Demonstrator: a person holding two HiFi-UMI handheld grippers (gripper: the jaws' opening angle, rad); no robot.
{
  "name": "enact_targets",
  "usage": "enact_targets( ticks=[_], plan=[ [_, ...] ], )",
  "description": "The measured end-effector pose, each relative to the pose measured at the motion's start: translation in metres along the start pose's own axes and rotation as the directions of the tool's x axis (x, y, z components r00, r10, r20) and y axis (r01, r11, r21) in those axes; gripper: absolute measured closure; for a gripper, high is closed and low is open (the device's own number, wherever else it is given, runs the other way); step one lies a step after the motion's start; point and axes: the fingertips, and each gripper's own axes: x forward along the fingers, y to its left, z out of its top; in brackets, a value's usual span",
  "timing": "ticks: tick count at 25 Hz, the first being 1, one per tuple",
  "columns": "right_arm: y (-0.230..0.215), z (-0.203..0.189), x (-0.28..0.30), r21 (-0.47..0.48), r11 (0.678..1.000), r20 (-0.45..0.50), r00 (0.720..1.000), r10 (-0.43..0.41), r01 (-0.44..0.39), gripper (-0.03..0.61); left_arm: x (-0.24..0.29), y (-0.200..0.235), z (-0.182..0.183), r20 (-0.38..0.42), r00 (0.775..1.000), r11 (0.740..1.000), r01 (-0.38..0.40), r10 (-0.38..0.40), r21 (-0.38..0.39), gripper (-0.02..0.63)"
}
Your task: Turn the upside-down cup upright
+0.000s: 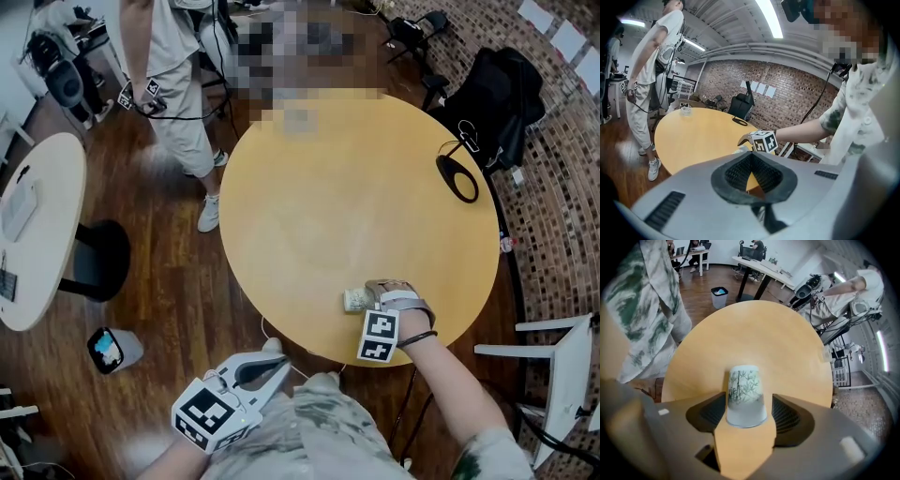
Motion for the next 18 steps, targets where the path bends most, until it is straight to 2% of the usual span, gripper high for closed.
enact_targets(
  ticks=[4, 10, 18],
  plan=[
    [0.003, -0.014, -0.008, 0.030, 0.999, 0.029, 0.999, 0.033, -0.034, 0.238, 0.008, -0.004, 0.005, -0.004, 1.000, 1.000, 0.013, -0.013, 0.003, 0.606],
    [0.029, -0.033, 0.008, -0.037, 0.990, 0.012, 0.990, 0.138, -0.138, 0.218, 0.019, -0.010, 0.010, 0.000, 1.000, 1.000, 0.027, -0.027, 0.009, 0.606],
    [0.027, -0.039, 0.008, -0.039, 0.991, -0.011, 0.991, 0.130, -0.130, 0.244, 0.016, -0.009, 0.008, 0.004, 1.000, 1.000, 0.003, -0.003, -0.002, 0.606]
  ],
)
